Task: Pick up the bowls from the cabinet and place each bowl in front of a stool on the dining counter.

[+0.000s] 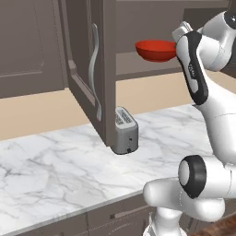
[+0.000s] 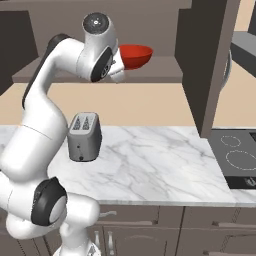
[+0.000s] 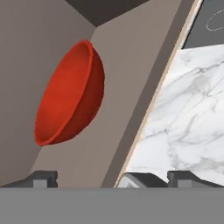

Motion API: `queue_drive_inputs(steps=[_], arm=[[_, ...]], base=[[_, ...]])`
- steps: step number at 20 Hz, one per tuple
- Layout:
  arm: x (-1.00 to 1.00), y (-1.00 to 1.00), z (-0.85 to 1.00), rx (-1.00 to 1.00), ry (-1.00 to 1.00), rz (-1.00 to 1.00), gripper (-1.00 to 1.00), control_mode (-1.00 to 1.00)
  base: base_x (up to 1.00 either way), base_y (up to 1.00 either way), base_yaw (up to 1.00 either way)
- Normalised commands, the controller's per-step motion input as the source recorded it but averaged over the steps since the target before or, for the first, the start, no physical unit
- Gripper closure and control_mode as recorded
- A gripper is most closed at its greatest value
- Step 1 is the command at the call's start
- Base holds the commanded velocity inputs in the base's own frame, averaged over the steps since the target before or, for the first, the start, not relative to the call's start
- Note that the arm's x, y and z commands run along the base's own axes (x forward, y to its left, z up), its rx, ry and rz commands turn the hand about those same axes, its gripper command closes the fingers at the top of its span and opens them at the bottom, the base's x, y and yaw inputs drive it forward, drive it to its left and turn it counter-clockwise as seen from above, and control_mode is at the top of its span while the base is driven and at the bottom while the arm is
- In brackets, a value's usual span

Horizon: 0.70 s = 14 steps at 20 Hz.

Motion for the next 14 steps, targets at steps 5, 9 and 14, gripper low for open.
queue_drive_inputs(steps=[5, 9, 14], arm=[[0.49, -0.06, -0.01, 0.03, 0.0, 0.0, -1.0, -1.0], [0.45, 0.0, -0.39, 0.0, 0.0, 0.0, -1.0, -1.0], [0.55, -0.03, -0.32, 0.0, 0.0, 0.0, -1.0, -1.0]], base=[[0.0, 0.0, 0.0], [0.0, 0.0, 0.0], [0.0, 0.0, 0.0]])
